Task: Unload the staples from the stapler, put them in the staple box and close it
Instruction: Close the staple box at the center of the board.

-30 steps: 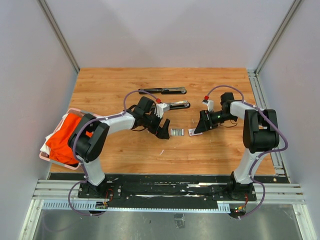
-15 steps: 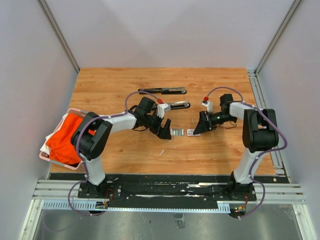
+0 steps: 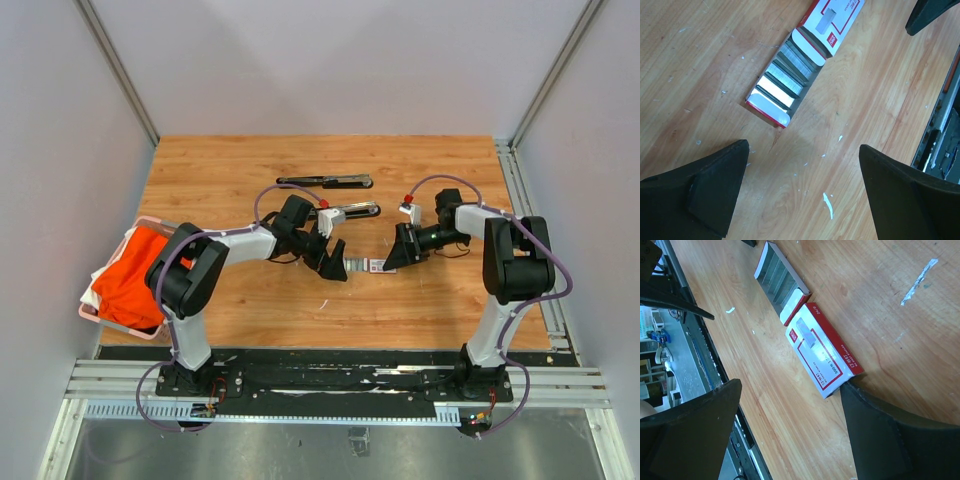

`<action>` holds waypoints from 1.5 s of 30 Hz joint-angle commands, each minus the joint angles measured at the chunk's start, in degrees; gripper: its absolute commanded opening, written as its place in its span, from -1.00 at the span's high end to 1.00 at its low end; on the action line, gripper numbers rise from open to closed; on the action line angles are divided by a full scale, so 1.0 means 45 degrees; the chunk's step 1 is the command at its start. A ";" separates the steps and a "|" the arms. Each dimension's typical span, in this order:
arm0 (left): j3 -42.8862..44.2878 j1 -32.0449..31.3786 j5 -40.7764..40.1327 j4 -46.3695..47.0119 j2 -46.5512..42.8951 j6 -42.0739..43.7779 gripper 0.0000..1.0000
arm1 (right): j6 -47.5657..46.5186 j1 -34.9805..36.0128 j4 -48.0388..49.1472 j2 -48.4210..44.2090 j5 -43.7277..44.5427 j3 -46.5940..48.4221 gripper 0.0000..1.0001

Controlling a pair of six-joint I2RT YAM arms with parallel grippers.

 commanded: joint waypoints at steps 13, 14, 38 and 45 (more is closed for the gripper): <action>0.0086 -0.0269 0.0615 0.0175 0.0410 -0.0209 -0.93 | 0.0544 0.0275 0.0372 0.0222 -0.0227 -0.0269 -0.65; 0.0078 -0.0271 0.0626 0.0180 0.0419 -0.0218 -0.93 | 0.0592 0.0279 0.0404 0.0222 -0.0238 -0.0307 -0.65; 0.0083 -0.0301 0.0767 0.0293 0.0712 -0.0292 -0.93 | 0.2123 -0.0032 0.1802 0.0149 -0.0714 -0.0984 -0.65; 0.0383 -0.0046 0.0255 -0.0323 0.0332 0.0088 -0.95 | 0.1868 -0.0107 0.1644 0.0297 -0.0460 -0.0794 -0.65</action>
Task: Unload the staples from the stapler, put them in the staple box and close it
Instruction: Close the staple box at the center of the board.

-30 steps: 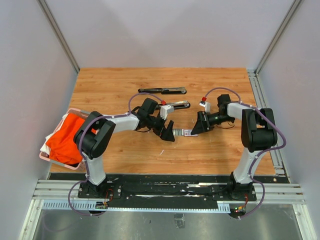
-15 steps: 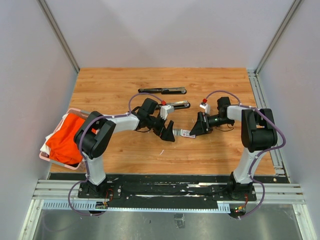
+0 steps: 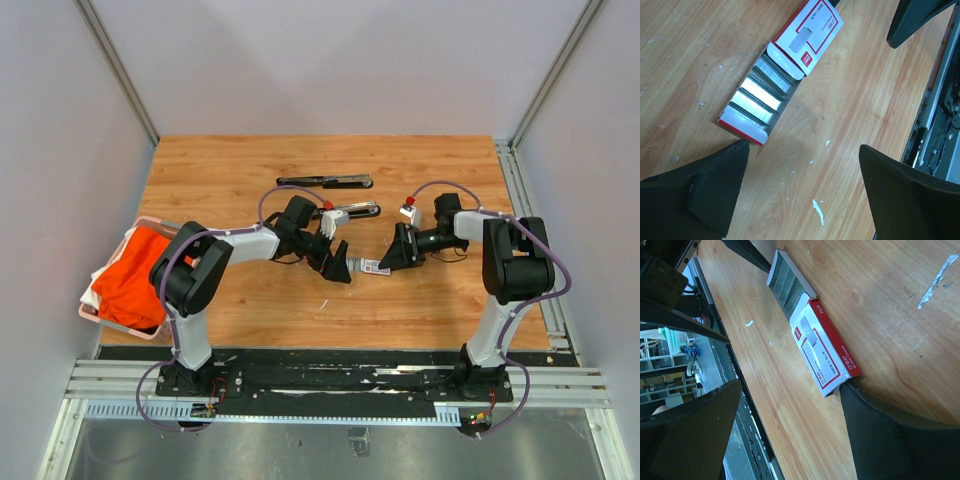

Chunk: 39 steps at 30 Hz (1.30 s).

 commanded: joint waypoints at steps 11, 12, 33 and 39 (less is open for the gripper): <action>0.2208 0.0615 -0.1076 -0.0966 -0.0023 0.0792 -0.98 | -0.0551 -0.0304 -0.0185 0.0323 0.1035 0.0147 -0.65; 0.2486 0.0589 -0.1076 -0.1066 0.0151 0.0836 -0.98 | -0.0586 -0.0305 -0.0228 0.0356 0.1051 0.0168 -0.65; 0.5560 -0.0445 0.0436 -0.2200 0.3235 0.1281 -0.93 | -0.0768 -0.0598 -0.0274 0.0583 0.1056 0.0217 -0.65; 0.5500 -0.0664 0.0869 -0.2399 0.3481 0.1434 -0.92 | -0.0740 -0.0652 -0.0277 0.0603 0.1010 0.0217 -0.65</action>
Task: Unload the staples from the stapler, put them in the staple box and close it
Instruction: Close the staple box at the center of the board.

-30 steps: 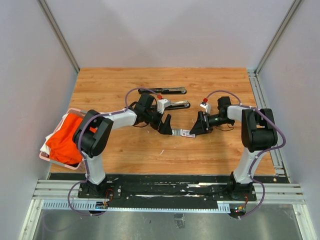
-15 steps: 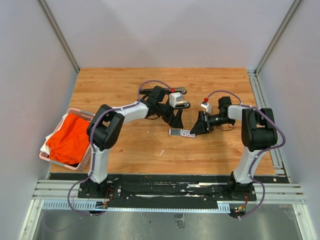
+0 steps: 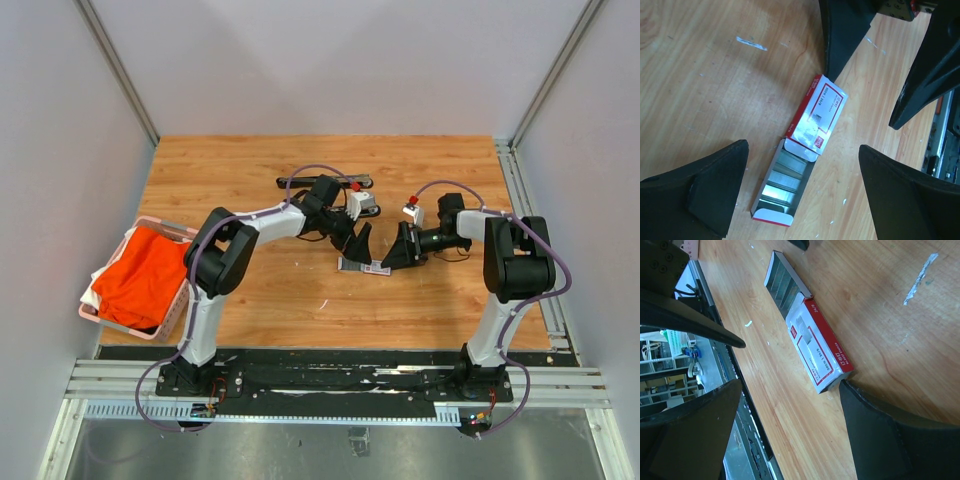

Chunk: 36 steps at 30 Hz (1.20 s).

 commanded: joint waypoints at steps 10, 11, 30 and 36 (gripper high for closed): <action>0.0062 -0.0455 0.1353 -0.0394 0.0680 0.0321 -0.90 | -0.0385 -0.0375 -0.0044 0.0448 0.0977 0.0055 -0.65; 0.0035 -0.0455 0.1405 -0.0417 0.0687 0.0346 -0.89 | -0.0392 -0.0390 -0.0041 0.0448 0.0991 0.0062 -0.65; -0.0314 -0.0395 0.0881 0.0193 0.0374 -0.0473 -0.90 | -0.0376 -0.0395 -0.0045 0.0669 0.1030 0.0063 -0.65; -0.0225 0.0336 -0.0275 0.0595 -0.0631 -0.1511 -0.94 | -0.0366 -0.0391 -0.0070 0.0705 0.0981 0.0035 -0.65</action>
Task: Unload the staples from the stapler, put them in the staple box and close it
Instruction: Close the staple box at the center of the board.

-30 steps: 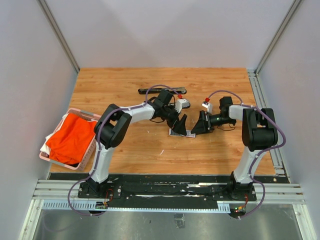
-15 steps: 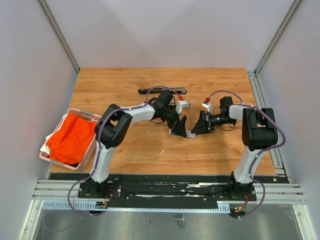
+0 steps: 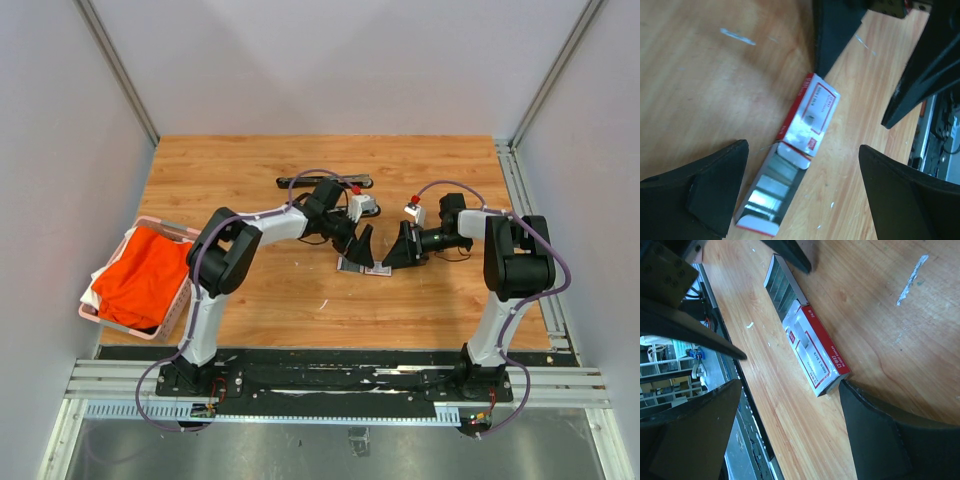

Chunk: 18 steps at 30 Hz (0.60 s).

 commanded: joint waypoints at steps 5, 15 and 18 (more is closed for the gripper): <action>-0.0649 0.1098 -0.1381 -0.0727 -0.2500 0.0271 -0.95 | -0.1074 -0.0247 -0.0981 0.0473 0.1338 0.0092 -0.65; -0.3794 0.1502 -0.1539 -0.1374 -0.4376 0.1590 -0.96 | -0.2716 -0.0294 -0.2425 0.0108 0.1437 0.0167 -0.65; -0.4166 0.1502 -0.1698 -0.0961 -0.4216 0.1364 -0.95 | -0.2929 -0.0050 -0.2655 0.0330 0.1170 0.0249 -0.65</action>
